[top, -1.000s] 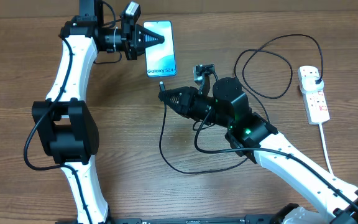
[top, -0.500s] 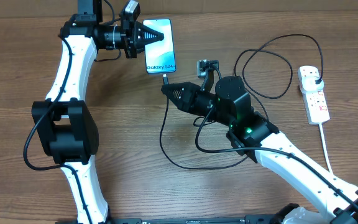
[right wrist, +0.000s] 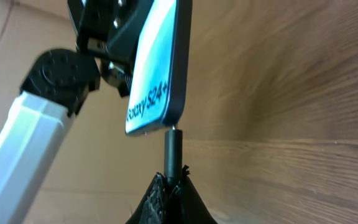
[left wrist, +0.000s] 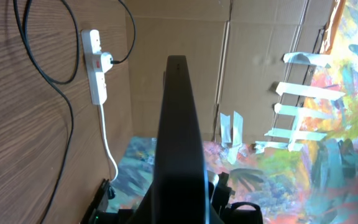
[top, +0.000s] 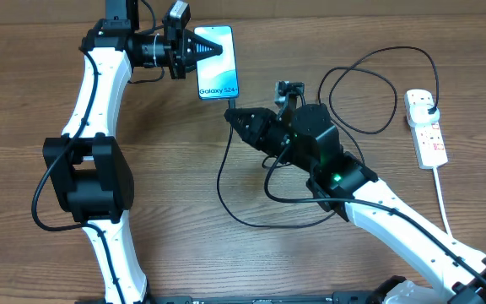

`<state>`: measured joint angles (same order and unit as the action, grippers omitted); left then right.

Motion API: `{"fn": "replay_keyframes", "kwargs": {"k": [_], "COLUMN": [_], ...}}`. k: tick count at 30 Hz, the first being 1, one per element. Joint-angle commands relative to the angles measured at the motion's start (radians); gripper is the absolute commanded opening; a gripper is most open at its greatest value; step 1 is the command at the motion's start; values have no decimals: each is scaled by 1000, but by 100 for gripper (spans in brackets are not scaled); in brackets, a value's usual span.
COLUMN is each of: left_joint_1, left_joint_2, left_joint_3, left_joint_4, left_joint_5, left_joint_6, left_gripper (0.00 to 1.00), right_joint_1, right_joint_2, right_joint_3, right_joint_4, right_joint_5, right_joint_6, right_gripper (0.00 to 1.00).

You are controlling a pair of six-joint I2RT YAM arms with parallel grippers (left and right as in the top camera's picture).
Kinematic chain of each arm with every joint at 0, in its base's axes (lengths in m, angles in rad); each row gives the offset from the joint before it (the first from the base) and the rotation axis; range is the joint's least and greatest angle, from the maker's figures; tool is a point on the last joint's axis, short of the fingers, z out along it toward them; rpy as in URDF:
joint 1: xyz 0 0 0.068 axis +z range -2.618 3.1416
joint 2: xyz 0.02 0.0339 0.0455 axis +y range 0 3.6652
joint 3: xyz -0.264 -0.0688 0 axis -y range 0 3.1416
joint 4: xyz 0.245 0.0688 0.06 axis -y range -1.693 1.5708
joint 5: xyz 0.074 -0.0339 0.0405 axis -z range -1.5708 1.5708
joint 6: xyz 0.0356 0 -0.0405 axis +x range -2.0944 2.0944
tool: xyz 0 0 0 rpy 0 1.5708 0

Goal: Plug charger to phone and switch on socket
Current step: 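Bring the plug up under the phone's bottom port, then align the plug tip with the phone port and push upward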

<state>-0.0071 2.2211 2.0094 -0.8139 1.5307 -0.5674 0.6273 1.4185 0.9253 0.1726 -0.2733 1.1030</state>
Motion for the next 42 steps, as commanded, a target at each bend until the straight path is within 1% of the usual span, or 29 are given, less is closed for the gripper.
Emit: {"fn": "replay_keyframes", "kwargs": {"k": [1, 8, 14, 31, 37, 42], "left_joint_1": [-10, -10, -10, -31, -32, -32], "left_joint_2": [-5, -5, -5, -5, -5, -5], "left_joint_3": [17, 17, 17, 17, 17, 17], "left_joint_4": [11, 11, 29, 30, 34, 34], "left_joint_5": [29, 5, 4, 7, 8, 8], "left_joint_6": [-10, -17, -17, -18, -68, -69], "left_gripper": [4, 4, 4, 4, 4, 4], "right_joint_1": [31, 41, 41, 41, 41, 41], "right_joint_2": [0, 0, 0, 0, 0, 0], "right_joint_3": [1, 1, 1, 1, 1, 1], "right_joint_4": [37, 35, 12, 39, 24, 37], "right_joint_5": [54, 52, 5, -15, -8, -8], "right_joint_6": [27, 27, 16, -4, -4, -12], "right_gripper": [4, 4, 4, 4, 4, 4]}}
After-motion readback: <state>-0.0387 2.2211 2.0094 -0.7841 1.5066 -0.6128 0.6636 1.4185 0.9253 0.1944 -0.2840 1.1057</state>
